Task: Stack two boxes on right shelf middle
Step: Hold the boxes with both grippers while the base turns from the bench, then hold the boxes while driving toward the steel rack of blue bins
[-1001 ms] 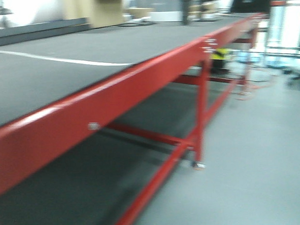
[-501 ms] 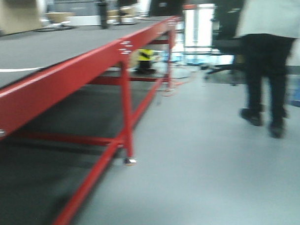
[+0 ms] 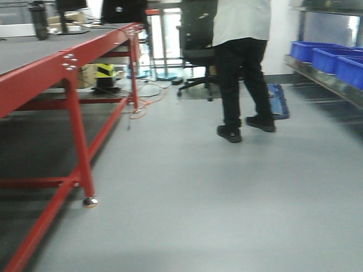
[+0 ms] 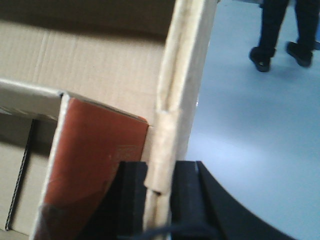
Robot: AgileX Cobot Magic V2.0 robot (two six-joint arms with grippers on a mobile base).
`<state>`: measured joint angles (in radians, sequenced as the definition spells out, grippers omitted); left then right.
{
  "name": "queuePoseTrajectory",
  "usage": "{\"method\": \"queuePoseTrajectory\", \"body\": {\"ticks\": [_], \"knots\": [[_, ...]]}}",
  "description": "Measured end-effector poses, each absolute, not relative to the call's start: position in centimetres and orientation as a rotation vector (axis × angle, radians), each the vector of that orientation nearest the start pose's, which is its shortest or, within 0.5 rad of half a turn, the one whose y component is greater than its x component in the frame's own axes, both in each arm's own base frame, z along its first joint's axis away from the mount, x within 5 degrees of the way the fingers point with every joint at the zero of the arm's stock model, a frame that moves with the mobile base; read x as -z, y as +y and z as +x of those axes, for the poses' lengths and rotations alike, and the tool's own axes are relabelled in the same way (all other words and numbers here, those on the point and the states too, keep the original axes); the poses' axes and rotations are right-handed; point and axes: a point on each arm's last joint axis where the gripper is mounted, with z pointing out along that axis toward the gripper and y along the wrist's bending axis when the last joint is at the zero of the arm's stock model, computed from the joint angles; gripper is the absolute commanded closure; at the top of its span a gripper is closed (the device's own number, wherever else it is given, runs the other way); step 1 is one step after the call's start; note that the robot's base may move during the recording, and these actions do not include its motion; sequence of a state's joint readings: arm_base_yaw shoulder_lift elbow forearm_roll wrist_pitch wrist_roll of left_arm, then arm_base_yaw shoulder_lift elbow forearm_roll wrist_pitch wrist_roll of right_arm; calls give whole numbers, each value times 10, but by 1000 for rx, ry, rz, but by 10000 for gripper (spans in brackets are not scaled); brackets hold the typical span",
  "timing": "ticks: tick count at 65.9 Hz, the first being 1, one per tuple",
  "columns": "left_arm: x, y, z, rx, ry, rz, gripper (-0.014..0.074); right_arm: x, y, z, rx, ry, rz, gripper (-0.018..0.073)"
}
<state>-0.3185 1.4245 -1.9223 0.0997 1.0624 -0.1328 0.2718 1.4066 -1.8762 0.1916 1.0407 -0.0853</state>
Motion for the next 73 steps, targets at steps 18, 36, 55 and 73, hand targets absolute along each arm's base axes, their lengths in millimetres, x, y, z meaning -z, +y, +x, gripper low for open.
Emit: {"method": "queuePoseTrajectory", "body": {"ticks": [18, 36, 55, 73], "knots": [[-523, -78, 263, 162, 2040, 185, 708, -518, 88, 259, -346, 2024, -368, 712], [-523, -78, 263, 162, 2040, 185, 708, -518, 88, 259, -348, 2024, -368, 712], [-523, -78, 263, 158, 2039, 185, 708, -518, 88, 259, -350, 2024, -368, 712], [-523, -78, 263, 158, 2039, 185, 708, -518, 88, 259, -350, 2024, -368, 712]]}}
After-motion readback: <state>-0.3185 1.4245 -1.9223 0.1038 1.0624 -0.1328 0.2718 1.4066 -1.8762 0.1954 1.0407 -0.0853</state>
